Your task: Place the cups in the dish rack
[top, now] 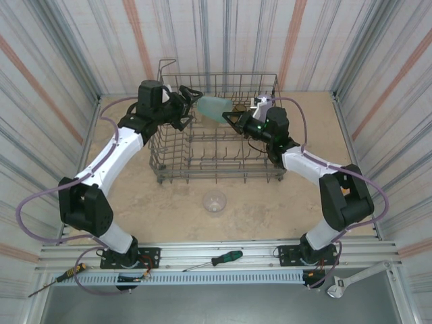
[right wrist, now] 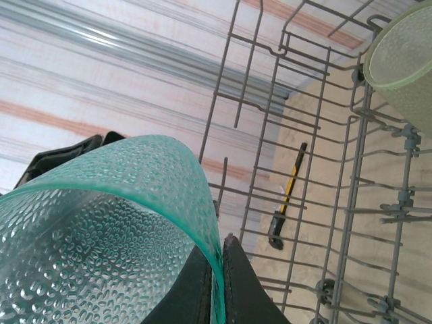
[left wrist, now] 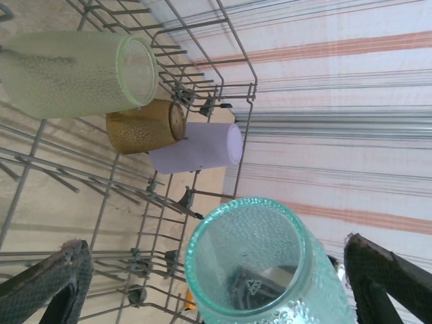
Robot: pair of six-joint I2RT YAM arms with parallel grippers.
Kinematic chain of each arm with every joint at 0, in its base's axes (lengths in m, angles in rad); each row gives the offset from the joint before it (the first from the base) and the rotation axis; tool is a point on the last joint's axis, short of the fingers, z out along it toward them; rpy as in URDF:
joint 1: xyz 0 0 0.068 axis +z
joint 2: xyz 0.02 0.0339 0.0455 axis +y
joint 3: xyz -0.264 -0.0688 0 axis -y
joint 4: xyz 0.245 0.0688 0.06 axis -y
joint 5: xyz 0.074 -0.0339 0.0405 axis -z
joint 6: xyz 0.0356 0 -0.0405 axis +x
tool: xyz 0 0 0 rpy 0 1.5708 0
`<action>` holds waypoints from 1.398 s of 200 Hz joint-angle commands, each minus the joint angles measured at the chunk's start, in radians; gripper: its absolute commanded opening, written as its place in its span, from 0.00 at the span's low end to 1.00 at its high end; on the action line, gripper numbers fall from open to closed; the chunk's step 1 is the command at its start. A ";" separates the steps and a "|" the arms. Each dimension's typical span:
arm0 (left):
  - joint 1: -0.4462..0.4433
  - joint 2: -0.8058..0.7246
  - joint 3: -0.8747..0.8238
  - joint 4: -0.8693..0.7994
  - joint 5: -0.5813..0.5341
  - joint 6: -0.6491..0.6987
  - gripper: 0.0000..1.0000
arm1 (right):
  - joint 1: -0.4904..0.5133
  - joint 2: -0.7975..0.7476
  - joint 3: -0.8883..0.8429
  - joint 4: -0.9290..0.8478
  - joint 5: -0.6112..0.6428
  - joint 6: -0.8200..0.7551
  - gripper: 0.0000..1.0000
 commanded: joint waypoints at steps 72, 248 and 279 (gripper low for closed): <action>0.048 -0.039 -0.156 0.185 0.065 -0.120 0.74 | 0.074 0.125 0.047 0.211 0.018 0.098 0.00; 0.065 -0.074 -0.190 0.261 0.138 -0.106 0.00 | 0.118 0.061 0.025 0.088 0.139 0.010 0.65; 0.074 -0.082 -0.143 0.221 0.128 -0.036 0.00 | 0.118 -0.023 0.039 -0.135 0.180 -0.091 0.86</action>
